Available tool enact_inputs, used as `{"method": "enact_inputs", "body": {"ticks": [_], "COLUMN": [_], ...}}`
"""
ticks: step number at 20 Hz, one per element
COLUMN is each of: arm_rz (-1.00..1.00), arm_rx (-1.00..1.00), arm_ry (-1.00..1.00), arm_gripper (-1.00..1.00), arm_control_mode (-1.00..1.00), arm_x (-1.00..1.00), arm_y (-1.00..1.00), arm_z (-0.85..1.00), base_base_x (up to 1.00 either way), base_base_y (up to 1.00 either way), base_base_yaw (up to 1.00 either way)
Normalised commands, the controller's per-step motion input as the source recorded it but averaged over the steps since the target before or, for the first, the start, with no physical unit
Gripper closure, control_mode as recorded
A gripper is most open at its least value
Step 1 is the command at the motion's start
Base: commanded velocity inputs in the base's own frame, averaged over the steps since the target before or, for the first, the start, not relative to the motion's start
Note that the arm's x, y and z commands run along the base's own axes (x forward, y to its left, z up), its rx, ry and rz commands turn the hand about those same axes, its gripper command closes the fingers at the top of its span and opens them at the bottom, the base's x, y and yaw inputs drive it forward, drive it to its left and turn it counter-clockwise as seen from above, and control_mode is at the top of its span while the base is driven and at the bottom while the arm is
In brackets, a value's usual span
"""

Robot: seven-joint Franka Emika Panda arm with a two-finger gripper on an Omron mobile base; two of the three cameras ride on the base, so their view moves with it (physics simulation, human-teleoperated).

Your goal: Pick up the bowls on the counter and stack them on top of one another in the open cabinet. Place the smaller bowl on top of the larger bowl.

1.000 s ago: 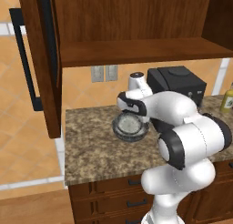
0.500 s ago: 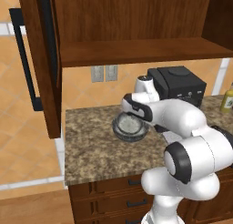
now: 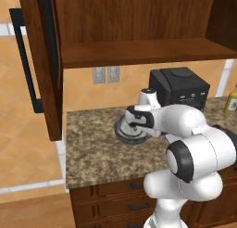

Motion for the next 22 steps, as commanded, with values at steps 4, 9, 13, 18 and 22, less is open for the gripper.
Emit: {"method": "enact_inputs", "body": {"ticks": [4, 9, 13, 18, 22], "arm_rz": [0.00, 0.00, 0.00, 0.00, -0.01], "arm_rx": [0.00, 0.00, 0.00, 0.00, 0.04], "arm_ry": [0.01, 0.00, 0.00, -0.01, -0.09], "arm_gripper": [-1.00, -1.00, 1.00, 1.00, 1.00], "arm_control_mode": [-1.00, -1.00, -1.00, -1.00, -1.00], "arm_x": [0.11, 0.11, 0.02, 0.00, -0.44], "arm_y": [0.02, 0.06, 0.03, 0.00, -0.11], "arm_z": [-0.38, -0.35, -0.14, 0.05, 0.46], "base_base_x": [0.00, 0.00, 0.00, 0.00, 0.00], "base_base_y": [0.00, 0.00, 0.00, 0.00, 0.00], "base_base_yaw": [0.00, 0.00, 0.00, 0.00, 0.00]}}
